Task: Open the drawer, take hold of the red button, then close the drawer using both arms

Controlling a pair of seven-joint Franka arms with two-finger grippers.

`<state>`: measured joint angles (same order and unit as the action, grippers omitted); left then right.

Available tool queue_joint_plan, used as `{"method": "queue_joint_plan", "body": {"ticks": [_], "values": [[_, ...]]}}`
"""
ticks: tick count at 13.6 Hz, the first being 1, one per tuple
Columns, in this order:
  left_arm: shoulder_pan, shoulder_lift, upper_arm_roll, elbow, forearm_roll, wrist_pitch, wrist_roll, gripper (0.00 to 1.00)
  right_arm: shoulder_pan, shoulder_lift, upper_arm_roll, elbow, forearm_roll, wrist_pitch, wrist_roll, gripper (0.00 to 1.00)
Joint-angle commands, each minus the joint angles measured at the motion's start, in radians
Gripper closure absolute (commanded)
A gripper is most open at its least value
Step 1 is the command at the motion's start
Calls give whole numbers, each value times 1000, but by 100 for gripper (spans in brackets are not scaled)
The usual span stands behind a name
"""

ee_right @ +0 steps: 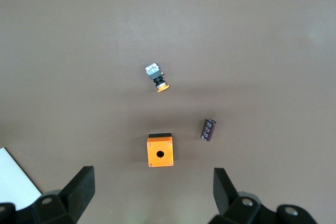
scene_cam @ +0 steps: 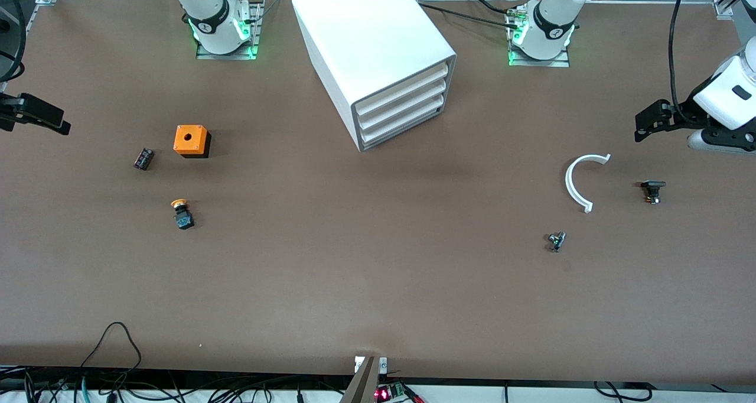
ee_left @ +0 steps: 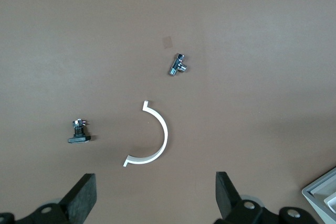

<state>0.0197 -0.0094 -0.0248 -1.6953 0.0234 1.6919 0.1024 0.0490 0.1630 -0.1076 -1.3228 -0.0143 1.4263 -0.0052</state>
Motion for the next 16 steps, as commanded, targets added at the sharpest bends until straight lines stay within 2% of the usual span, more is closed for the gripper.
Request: {"method": "queue_joint_plan", "body": {"ticks": [1, 16], "values": [[-1, -12, -3, 13, 0, -20, 23, 0, -8, -17, 6, -4, 2, -14, -15, 0], [-6, -6, -15, 28, 1, -18, 23, 0, -5, -13, 8, -4, 2, -23, -48, 0]]}}
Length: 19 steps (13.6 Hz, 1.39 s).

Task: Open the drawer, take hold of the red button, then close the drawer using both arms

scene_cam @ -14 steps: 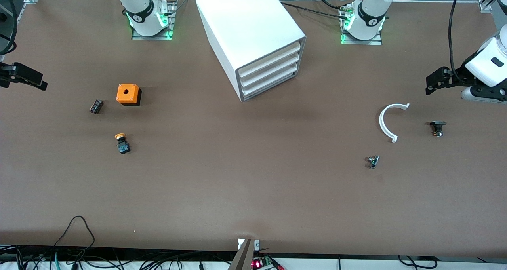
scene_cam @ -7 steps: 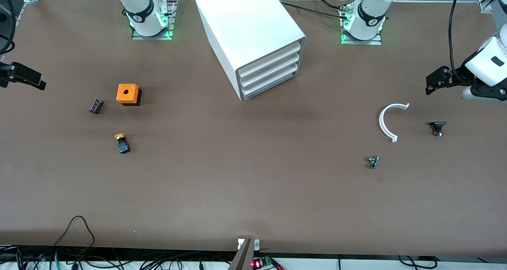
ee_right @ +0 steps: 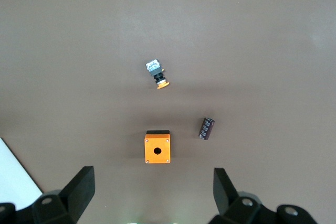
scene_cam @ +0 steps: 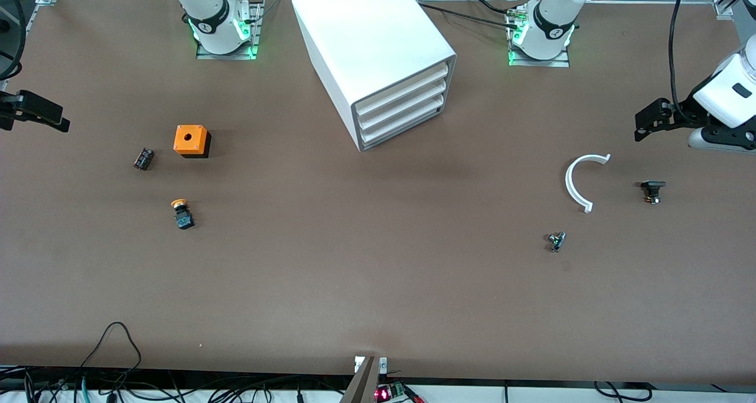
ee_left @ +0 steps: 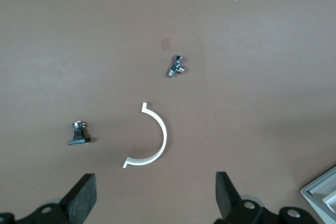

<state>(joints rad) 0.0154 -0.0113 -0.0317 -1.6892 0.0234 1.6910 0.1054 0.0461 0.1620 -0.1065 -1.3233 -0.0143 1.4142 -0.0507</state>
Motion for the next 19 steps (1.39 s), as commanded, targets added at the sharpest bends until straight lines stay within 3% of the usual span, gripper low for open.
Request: {"method": "queue_joint_plan", "body": {"ticks": [1, 8, 11, 14, 19], "values": [[-2, -4, -11, 29, 1, -19, 22, 0, -2, -10, 7, -4, 2, -12, -5, 0], [-64, 31, -11, -18, 0, -65, 20, 0, 9, -9, 7, -4, -1, -3, 5, 0], [-65, 132, -51, -20, -6, -66, 22, 0, 14, -7, 2, -4, -1, -8, 5, 0], [-60, 230, -60, -49, -237, -56, 23, 0, 18, -4, 5, -4, -12, -1, 2, 0], [-63, 310, -63, -274, -668, 64, 211, 0, 20, -4, 5, -4, -7, -11, 2, 0]]}}
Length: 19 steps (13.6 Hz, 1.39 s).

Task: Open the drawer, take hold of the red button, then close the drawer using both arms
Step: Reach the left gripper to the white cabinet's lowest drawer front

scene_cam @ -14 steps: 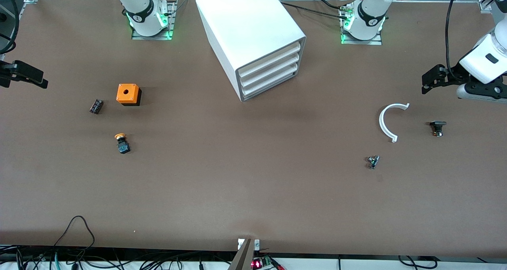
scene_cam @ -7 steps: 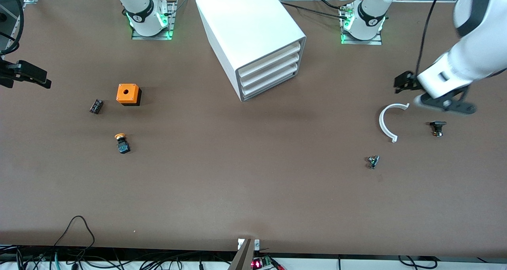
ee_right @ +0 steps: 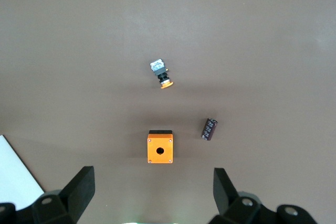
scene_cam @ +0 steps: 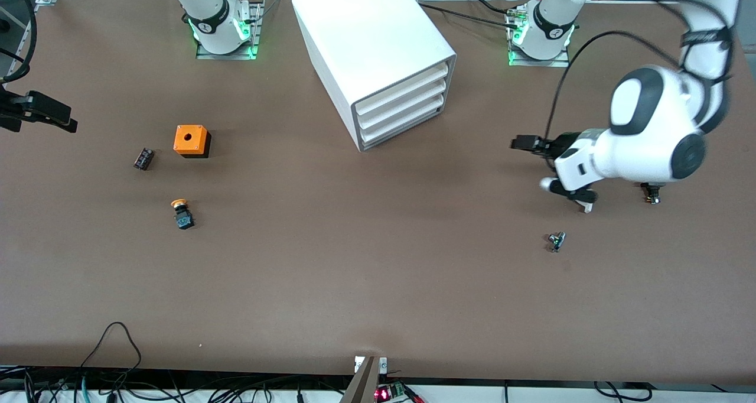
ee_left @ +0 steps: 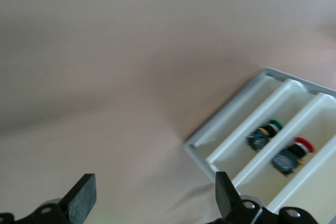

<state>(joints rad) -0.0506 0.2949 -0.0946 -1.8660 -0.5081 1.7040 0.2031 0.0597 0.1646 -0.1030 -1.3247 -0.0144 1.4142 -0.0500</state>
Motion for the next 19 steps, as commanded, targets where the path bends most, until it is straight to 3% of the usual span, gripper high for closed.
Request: {"method": "queue_joint_plan", "body": {"ticks": [1, 3, 6, 12, 16, 18, 19], "values": [[2, 13, 0, -146, -217, 63, 175, 0, 6, -7, 3, -2, -6, -11, 1, 0], [-8, 33, -31, -206, -308, 72, 246, 0, 6, -10, 3, -2, -4, -12, 1, 0], [-12, 44, -138, -267, -345, 152, 236, 0, 8, -10, 3, -4, -4, -12, 2, 0], [-18, 47, -289, -349, -472, 298, 233, 6, 6, -5, 3, -5, -3, -3, -8, 0], [-41, 47, -300, -355, -494, 298, 213, 9, 6, -5, 2, -13, -1, 40, -10, 0], [-49, 49, -304, -361, -495, 299, 211, 22, 6, -4, 2, -16, -1, 42, -10, 0], [-49, 50, -304, -364, -495, 301, 211, 40, 8, 0, 3, -16, -2, 46, -10, 0]]}}
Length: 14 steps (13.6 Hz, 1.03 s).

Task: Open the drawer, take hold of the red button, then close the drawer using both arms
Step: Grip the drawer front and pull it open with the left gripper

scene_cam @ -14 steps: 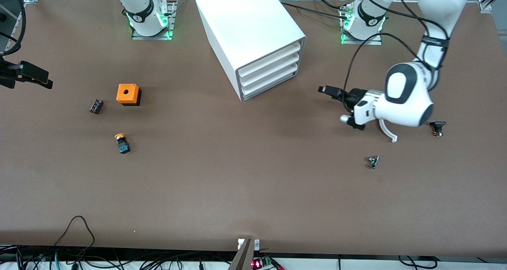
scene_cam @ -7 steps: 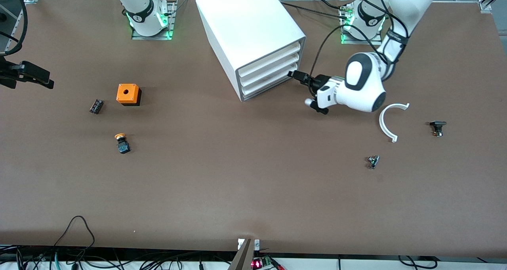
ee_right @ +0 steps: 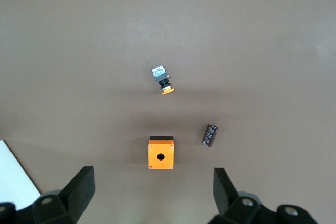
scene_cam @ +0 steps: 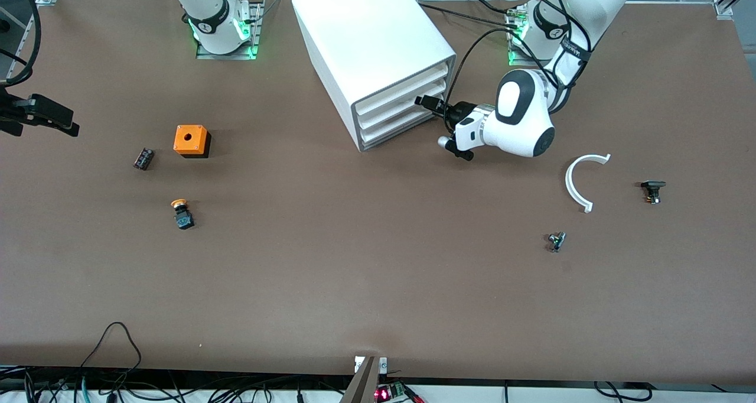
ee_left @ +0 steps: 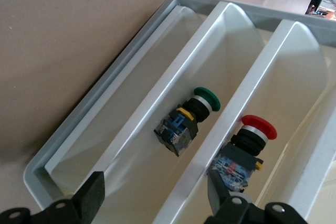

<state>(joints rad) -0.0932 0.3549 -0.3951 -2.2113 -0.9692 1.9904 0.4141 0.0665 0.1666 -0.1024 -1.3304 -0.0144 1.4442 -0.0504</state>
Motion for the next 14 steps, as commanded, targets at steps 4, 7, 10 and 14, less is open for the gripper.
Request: {"method": "queue_joint_plan", "body": {"ticks": [4, 7, 10, 14], "values": [[-7, -1, -4, -24, -31, 51, 0, 100, 10, -42, 3, -85, -9, 65, -6, 0], [7, -10, 36, -4, -19, 70, 3, 100, 10, -159, 3, -258, -10, 168, -9, 0], [7, -10, 143, 62, 22, 143, 17, 100, 12, -171, 4, -274, -13, 173, -11, 0], [12, -7, 186, 108, 129, 272, 8, 14, 12, -165, 0, -268, -10, 165, 0, 0]]}}
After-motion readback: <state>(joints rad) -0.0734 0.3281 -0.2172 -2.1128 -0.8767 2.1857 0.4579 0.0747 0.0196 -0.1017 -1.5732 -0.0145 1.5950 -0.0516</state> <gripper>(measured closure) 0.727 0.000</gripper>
